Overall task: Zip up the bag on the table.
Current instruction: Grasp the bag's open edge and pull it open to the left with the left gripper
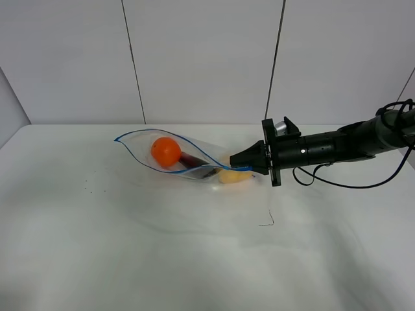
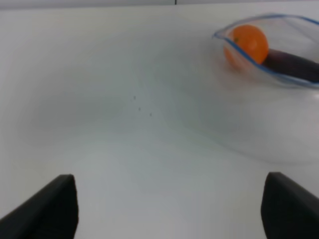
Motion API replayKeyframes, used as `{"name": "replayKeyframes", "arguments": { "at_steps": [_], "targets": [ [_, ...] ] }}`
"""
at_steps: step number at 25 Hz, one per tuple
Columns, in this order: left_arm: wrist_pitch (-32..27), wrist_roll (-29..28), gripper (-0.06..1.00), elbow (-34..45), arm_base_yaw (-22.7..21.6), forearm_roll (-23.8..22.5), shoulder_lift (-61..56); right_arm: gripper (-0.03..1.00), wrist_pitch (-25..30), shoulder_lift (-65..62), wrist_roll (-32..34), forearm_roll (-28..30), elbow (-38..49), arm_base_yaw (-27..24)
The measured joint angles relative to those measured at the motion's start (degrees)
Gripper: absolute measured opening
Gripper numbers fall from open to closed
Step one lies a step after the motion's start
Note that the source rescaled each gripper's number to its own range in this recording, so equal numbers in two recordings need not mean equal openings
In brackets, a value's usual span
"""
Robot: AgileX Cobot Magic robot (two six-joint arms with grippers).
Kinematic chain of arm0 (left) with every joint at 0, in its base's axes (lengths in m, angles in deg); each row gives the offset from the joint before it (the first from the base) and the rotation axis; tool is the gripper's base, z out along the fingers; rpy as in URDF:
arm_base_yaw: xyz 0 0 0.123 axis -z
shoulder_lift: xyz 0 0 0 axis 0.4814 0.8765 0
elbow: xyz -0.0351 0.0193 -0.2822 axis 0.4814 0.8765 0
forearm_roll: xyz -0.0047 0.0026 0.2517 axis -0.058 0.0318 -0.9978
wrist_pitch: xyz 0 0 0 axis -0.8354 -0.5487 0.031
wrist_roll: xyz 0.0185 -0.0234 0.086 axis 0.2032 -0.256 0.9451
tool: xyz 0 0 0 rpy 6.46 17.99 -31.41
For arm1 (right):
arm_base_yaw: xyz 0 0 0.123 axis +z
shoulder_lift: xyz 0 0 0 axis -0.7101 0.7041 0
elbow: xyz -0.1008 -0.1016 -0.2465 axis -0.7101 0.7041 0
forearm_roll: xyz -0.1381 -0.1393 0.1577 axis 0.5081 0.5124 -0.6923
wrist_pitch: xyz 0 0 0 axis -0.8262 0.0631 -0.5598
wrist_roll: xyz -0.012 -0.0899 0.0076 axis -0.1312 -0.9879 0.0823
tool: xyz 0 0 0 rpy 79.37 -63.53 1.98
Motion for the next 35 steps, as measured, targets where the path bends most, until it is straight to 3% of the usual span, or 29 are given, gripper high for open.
{"name": "replayKeyframes", "arguments": {
  "at_steps": [4,10,12,17,20,29,35],
  "targets": [
    [1.05,12.93,1.00,-4.94,0.00,-0.08,11.59,0.00,0.00,0.00,0.00,0.00,0.00,0.00],
    [3.30,47.22,1.00,-5.46,0.00,-0.14,25.14,0.00,0.00,0.00,0.00,-0.05,0.00,0.00],
    [5.32,53.68,1.00,-5.46,0.00,0.45,28.85,0.00,0.00,0.00,0.00,-0.10,0.00,0.00],
    [14.61,58.82,1.00,-5.46,0.16,6.61,36.73,0.00,0.00,0.00,0.00,-0.17,0.00,0.00],
    [19.41,60.65,0.99,-5.46,2.42,10.03,40.42,0.00,0.00,0.00,0.00,-0.17,0.00,0.00],
    [35.39,61.20,0.99,-5.46,21.62,12.94,49.82,0.00,0.00,0.00,0.00,-0.18,0.00,0.00],
    [51.14,60.60,0.99,-5.46,33.99,13.06,57.90,0.00,0.00,0.00,0.00,-0.18,0.00,0.00]
  ]
}}
